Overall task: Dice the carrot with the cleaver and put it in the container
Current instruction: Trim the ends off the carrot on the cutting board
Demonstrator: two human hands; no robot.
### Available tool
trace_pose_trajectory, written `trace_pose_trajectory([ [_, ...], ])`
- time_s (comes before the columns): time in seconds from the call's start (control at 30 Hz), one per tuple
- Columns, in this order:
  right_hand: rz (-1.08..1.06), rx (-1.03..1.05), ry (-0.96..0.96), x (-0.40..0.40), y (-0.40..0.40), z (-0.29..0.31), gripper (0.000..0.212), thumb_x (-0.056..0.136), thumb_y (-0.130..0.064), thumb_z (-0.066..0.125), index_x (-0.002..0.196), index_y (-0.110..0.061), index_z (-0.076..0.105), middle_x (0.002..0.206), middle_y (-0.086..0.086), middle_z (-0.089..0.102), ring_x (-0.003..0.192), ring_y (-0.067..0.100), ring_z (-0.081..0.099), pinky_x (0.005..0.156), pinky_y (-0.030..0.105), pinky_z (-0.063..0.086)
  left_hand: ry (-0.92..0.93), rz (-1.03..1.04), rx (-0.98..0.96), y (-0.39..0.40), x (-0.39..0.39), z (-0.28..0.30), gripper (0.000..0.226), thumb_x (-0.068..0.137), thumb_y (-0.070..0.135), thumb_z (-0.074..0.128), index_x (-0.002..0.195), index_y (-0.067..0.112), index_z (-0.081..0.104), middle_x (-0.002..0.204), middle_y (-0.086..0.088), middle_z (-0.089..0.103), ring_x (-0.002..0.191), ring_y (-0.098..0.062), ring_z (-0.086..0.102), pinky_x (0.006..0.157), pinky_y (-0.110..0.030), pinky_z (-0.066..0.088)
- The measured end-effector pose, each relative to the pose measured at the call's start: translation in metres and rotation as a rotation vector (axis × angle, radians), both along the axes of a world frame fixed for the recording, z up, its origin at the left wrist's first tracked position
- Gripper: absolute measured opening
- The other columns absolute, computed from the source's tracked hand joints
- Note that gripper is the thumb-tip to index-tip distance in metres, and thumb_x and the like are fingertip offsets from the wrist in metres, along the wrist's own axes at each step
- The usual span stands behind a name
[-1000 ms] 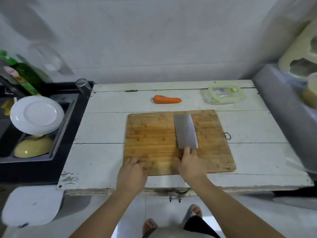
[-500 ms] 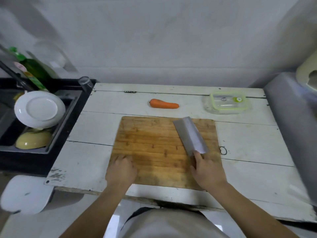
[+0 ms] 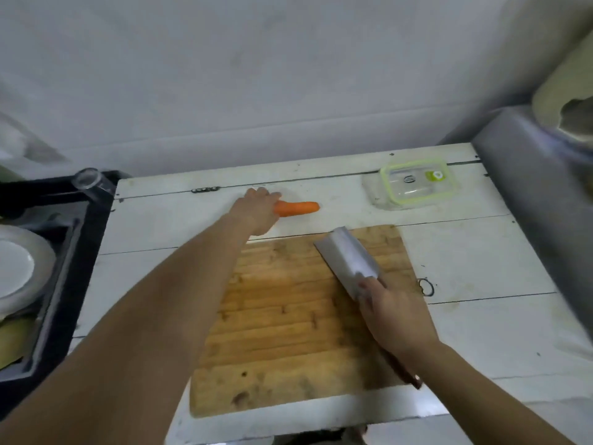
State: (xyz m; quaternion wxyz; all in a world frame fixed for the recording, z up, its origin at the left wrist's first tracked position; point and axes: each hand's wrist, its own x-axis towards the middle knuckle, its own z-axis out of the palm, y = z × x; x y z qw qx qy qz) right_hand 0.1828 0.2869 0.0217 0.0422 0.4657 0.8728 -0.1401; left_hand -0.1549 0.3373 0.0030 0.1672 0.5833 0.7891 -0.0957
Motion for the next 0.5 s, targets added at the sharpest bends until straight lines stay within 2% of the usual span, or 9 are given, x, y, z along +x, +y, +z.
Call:
trace_pose_trajectory([
  [0.07, -0.014, -0.003, 0.009, -0.001, 0.002, -0.002, 0.028, 0.102, -0.034, 0.040, 0.123, -0.025, 0.056, 0.113, 0.002, 0.060, 0.081, 0.027, 0.062, 0.058, 0.034, 0.037, -0.038, -0.027, -0.015, 0.007, -0.010, -0.009, 0.046, 0.103, 0.035, 0.054, 0.146, 0.026, 0.045, 0.130, -0.007, 0.052, 0.122, -0.030, 0.051, 0.101, -0.047, 0.046],
  [0.13, -0.025, 0.004, 0.040, -0.001, 0.002, -0.001, 0.026, 0.101, -0.031, 0.043, 0.120, -0.022, 0.058, 0.114, 0.004, 0.059, 0.080, 0.029, 0.061, 0.059, 0.035, 0.041, -0.089, 0.004, 0.113, -0.001, -0.011, -0.012, 0.034, 0.100, 0.031, 0.059, 0.133, 0.023, 0.055, 0.117, -0.005, 0.055, 0.113, -0.028, 0.055, 0.094, -0.043, 0.048],
  [0.3, -0.073, -0.008, 0.159, 0.008, -0.001, -0.005, 0.019, 0.098, -0.024, 0.050, 0.108, -0.015, 0.064, 0.102, 0.006, 0.059, 0.071, 0.029, 0.058, 0.060, 0.041, 0.049, -0.398, 0.301, 0.443, -0.091, 0.013, 0.010, 0.041, 0.096, 0.024, 0.068, 0.135, 0.023, 0.056, 0.122, 0.003, 0.053, 0.111, -0.017, 0.051, 0.099, -0.033, 0.042],
  [0.4, -0.055, 0.038, 0.210, 0.012, -0.005, -0.009, 0.012, 0.095, -0.021, 0.056, 0.098, -0.014, 0.066, 0.094, 0.007, 0.059, 0.070, 0.029, 0.057, 0.057, 0.036, 0.041, -0.492, 0.339, 0.452, -0.176, 0.043, 0.018, 0.048, 0.091, 0.031, 0.076, 0.135, 0.027, 0.059, 0.120, 0.011, 0.055, 0.114, -0.013, 0.048, 0.101, -0.033, 0.041],
  [0.47, -0.044, 0.069, 0.204, 0.009, -0.008, -0.010, 0.009, 0.095, -0.018, 0.060, 0.096, -0.014, 0.068, 0.094, 0.008, 0.061, 0.074, 0.031, 0.059, 0.058, 0.031, 0.029, -0.475, 0.275, 0.394, -0.222, 0.064, 0.012, 0.050, 0.088, 0.032, 0.078, 0.135, 0.032, 0.060, 0.123, 0.016, 0.055, 0.119, -0.012, 0.045, 0.105, -0.035, 0.039],
  [0.5, -0.032, 0.070, 0.204, 0.007, -0.009, -0.013, 0.010, 0.095, -0.018, 0.059, 0.097, -0.015, 0.068, 0.095, 0.008, 0.062, 0.076, 0.032, 0.060, 0.059, 0.031, 0.028, -0.431, 0.207, 0.360, -0.236, 0.071, 0.006, 0.051, 0.088, 0.032, 0.078, 0.135, 0.034, 0.060, 0.124, 0.018, 0.055, 0.121, -0.012, 0.043, 0.107, -0.037, 0.037],
])
